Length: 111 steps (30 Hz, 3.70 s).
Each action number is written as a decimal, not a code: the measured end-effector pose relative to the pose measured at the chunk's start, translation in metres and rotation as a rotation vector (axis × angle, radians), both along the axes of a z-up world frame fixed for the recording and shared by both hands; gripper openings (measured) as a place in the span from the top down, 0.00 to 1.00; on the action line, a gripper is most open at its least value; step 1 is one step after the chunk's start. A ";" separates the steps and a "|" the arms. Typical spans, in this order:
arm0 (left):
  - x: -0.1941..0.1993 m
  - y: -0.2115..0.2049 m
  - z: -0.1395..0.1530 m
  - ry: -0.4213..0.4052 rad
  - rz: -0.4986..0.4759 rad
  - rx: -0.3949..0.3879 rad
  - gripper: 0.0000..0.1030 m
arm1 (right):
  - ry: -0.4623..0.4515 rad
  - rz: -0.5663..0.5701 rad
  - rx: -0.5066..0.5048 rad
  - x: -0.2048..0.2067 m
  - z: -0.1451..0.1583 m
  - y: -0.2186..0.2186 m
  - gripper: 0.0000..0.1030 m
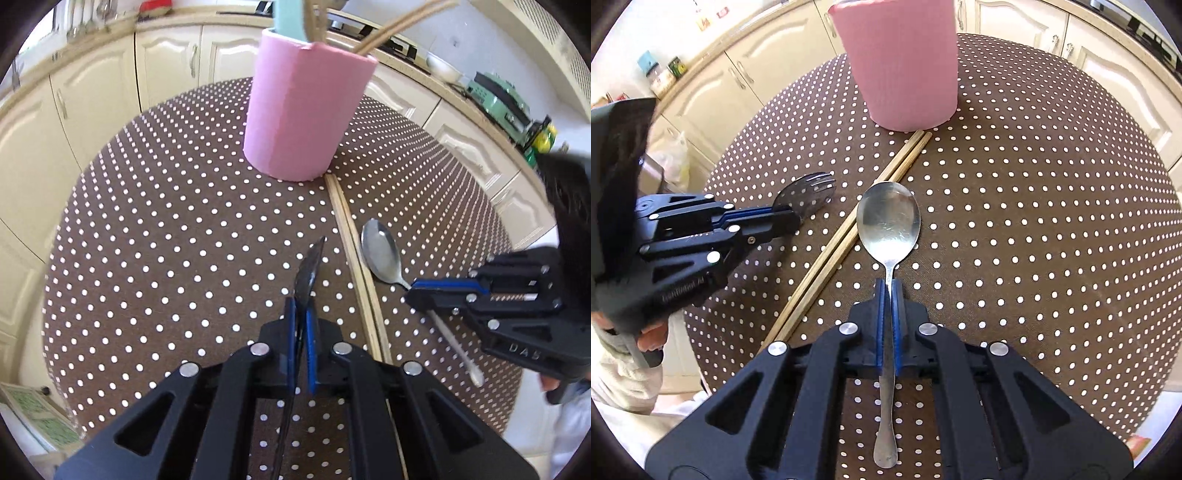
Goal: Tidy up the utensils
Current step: 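Lift the fork and spoon with both tools toward the pink cup, then lower the fork and spoon into the pink cup and open both tools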
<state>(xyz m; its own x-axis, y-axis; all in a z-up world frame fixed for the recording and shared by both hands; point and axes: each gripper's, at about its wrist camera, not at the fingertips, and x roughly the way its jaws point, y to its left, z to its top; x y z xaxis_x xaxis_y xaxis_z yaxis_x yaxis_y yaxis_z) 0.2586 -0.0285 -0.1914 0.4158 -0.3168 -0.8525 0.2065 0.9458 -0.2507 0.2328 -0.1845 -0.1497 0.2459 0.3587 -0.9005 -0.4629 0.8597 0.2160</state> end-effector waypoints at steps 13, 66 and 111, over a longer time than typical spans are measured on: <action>0.006 0.012 0.024 -0.065 0.024 -0.101 0.95 | -0.035 -0.056 0.153 0.010 0.006 -0.061 0.96; 0.104 0.016 0.131 -0.882 0.028 -0.562 0.95 | -0.610 -0.163 0.566 0.091 0.161 -0.072 0.98; 0.036 0.050 0.123 -0.692 0.187 -0.216 0.41 | -0.538 -0.267 0.428 0.072 0.104 -0.042 0.96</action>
